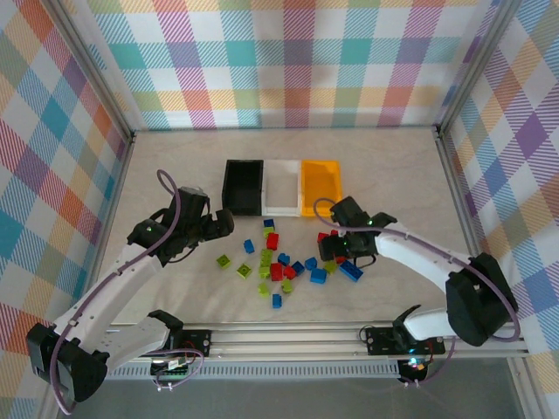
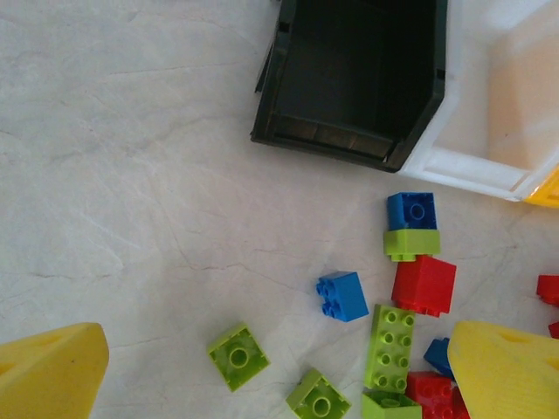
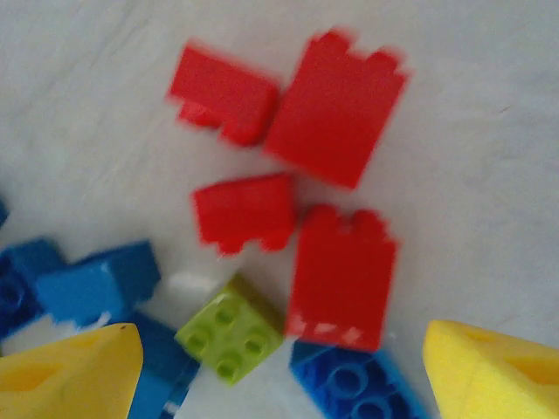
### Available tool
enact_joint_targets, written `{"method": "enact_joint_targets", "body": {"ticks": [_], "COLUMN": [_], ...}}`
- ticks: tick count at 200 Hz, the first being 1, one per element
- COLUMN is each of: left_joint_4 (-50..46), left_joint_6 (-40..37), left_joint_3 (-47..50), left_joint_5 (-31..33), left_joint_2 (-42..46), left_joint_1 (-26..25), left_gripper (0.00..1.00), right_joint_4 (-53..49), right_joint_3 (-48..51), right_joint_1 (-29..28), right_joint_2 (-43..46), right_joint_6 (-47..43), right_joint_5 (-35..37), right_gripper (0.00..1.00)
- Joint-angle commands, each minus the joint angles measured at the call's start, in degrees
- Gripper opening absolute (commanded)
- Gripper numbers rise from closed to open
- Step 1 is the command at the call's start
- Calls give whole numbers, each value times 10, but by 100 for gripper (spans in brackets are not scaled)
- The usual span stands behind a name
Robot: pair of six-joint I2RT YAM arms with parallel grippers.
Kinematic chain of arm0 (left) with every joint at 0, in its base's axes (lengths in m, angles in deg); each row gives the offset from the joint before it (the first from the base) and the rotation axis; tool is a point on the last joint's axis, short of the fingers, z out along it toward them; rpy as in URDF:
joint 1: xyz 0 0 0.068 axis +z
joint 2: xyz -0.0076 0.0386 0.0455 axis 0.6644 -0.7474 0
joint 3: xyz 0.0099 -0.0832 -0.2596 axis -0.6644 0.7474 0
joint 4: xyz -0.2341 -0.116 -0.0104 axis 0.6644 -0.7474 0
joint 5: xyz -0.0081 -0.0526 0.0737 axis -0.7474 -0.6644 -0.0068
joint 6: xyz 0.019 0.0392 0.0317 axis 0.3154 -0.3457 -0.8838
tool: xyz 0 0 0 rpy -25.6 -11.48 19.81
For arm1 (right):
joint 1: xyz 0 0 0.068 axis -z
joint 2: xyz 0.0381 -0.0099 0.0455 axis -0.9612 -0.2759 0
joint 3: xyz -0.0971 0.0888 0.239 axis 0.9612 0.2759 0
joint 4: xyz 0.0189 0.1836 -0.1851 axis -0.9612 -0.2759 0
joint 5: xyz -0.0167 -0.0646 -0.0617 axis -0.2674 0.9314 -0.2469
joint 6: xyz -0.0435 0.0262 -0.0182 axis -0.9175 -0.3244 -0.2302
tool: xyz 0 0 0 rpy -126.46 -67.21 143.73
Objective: Sort the legos into containers by color
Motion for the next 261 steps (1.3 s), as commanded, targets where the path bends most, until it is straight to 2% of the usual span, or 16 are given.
{"method": "enact_joint_targets", "body": {"ticks": [1,19,39,76,113,159,215,261], "left_joint_4": [17,21,22,21,23,26,31,32], "left_joint_6": [9,10,11,12,13,15,18,20], "left_joint_3": [14,21,25,26,30,31,34,31], "left_joint_5": [-9,-13,-17,-20,-21,-23,-27,-27], "left_joint_2": [3,5,4,-2,-4,-7,-9,-10], "left_joint_1": [11,12,14,15,16,16,17,17], "left_gripper": [100,100,100,100,100,100,100,100], "right_joint_4": [-10,3,8,14,7,-7,-21,-6], "right_joint_3": [3,-6,-25,-50,-54,-43,-35,-24], "right_joint_1": [-74,-127,-153,-157,-158,-169,-182,-183], "right_joint_2": [6,-19,-60,-110,-118,-126,-151,-136], "right_joint_6": [18,10,-9,-40,-55,-54,-5,12], "right_joint_5": [-17,-17,4,37,58,32,40,54], "right_gripper": [83,78,73,71,71,57,53,38]}}
